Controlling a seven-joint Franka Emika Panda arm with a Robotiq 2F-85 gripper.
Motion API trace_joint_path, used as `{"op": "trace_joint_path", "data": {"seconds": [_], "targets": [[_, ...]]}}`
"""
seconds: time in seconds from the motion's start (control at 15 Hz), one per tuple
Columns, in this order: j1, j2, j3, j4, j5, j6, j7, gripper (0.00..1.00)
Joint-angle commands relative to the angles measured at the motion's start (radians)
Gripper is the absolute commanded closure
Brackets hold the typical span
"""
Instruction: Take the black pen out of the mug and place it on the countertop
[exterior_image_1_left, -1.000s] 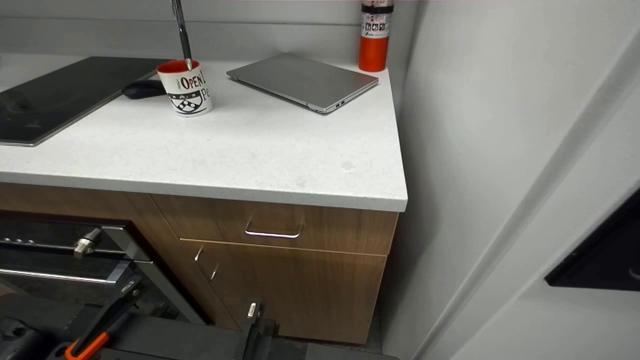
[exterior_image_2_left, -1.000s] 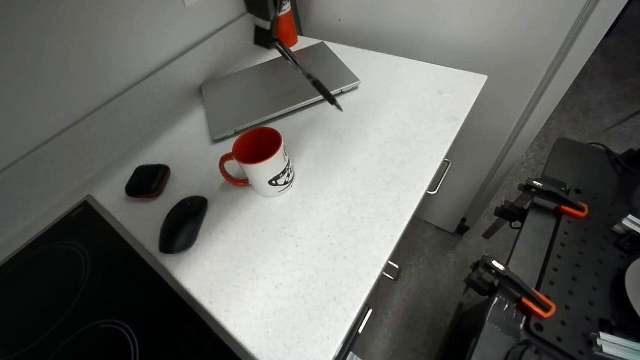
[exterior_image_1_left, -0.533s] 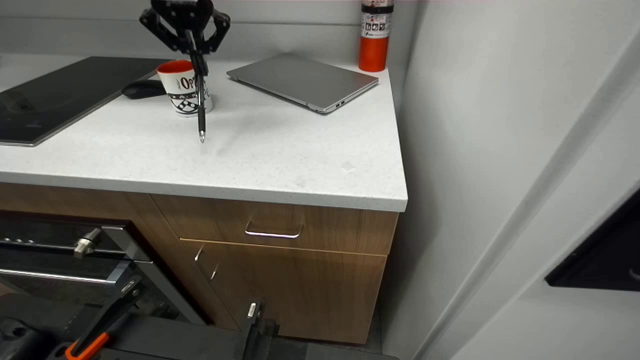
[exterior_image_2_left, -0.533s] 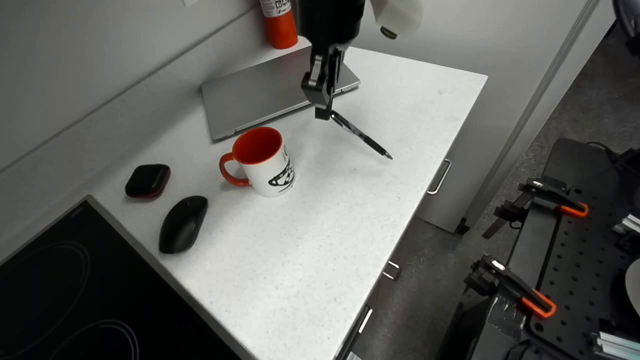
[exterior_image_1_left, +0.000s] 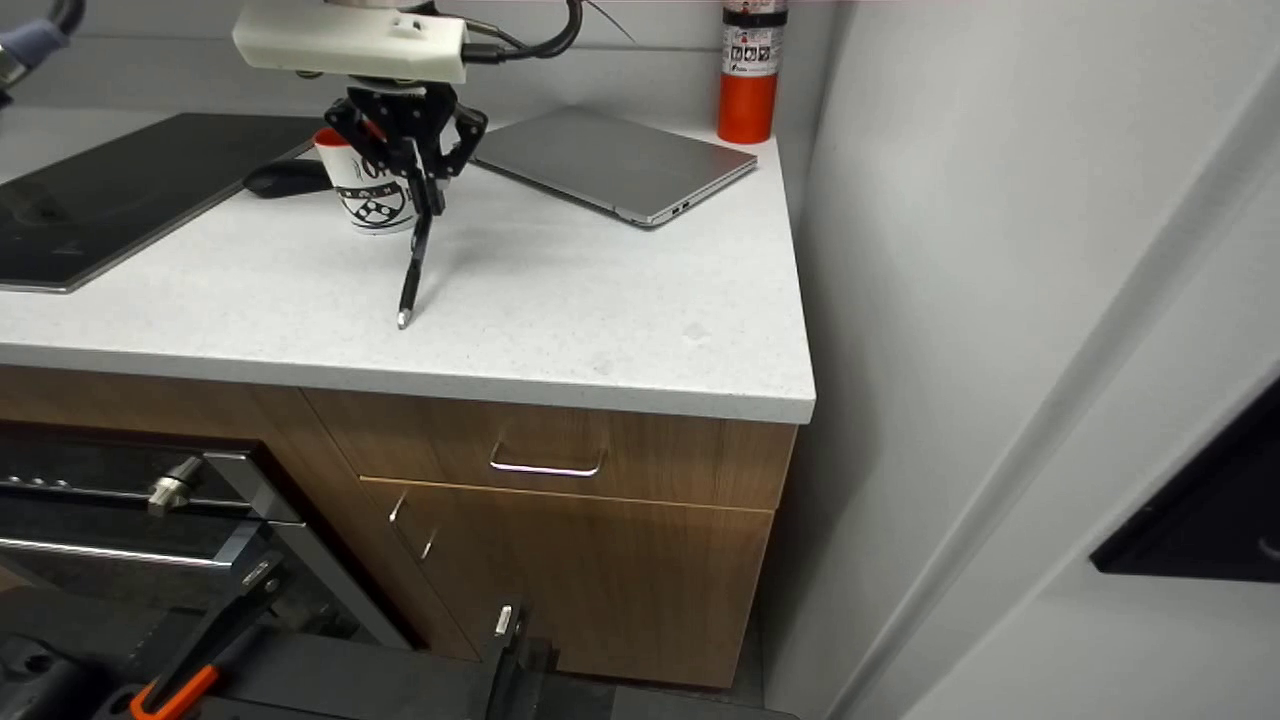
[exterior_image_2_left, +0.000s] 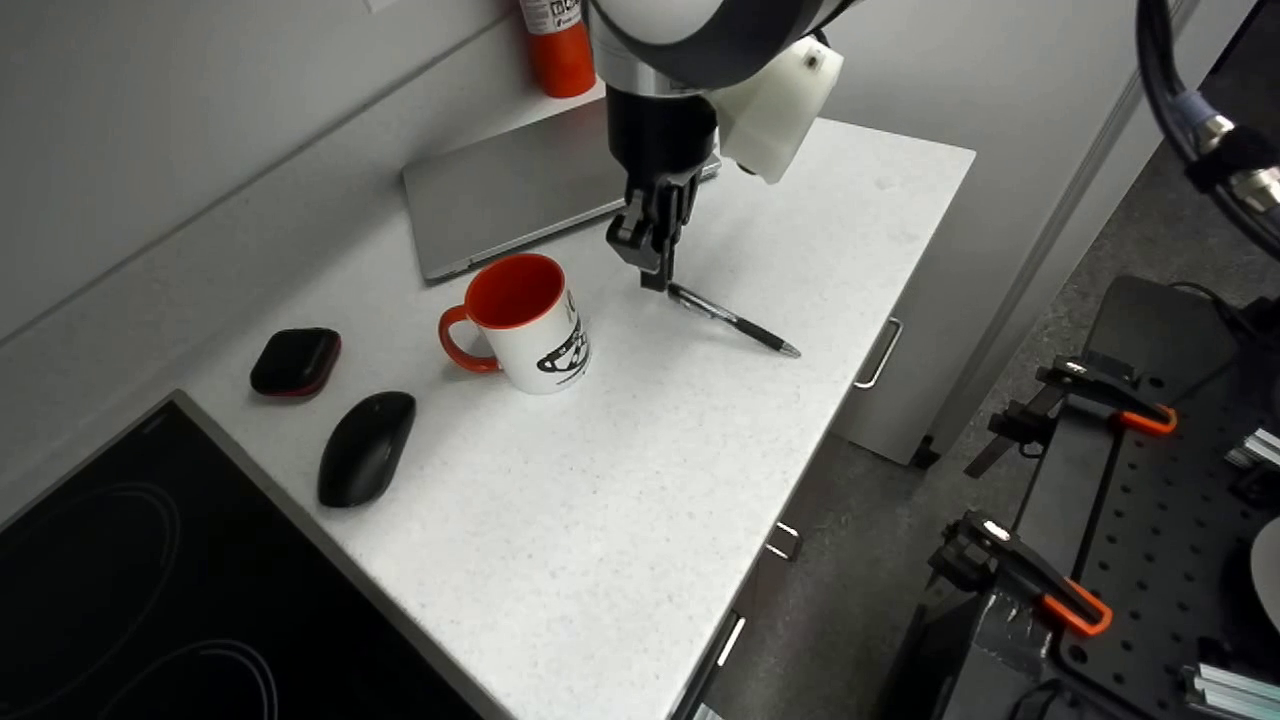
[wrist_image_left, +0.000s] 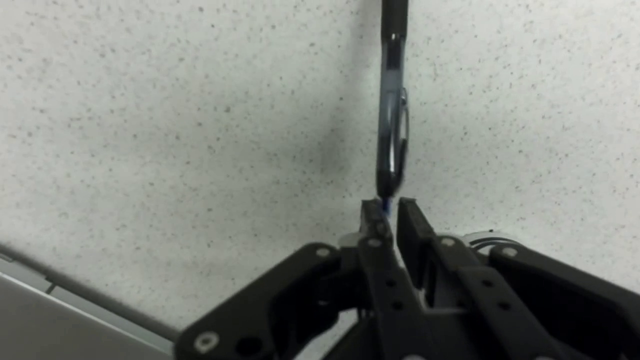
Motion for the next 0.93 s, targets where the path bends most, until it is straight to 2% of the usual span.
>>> {"op": "trace_joint_path", "data": {"seconds": [0.0,0.47,0.87], "targets": [[0.009,0.015,-0.016,0.018,-0.027,0.018,0.057,0.54],[-0.001,0.008,-0.027,0.017,-0.004,0.019,0.062,0.01],[-0.004,0.005,-0.025,0.01,0.006,0.002,0.04,0.0]]}}
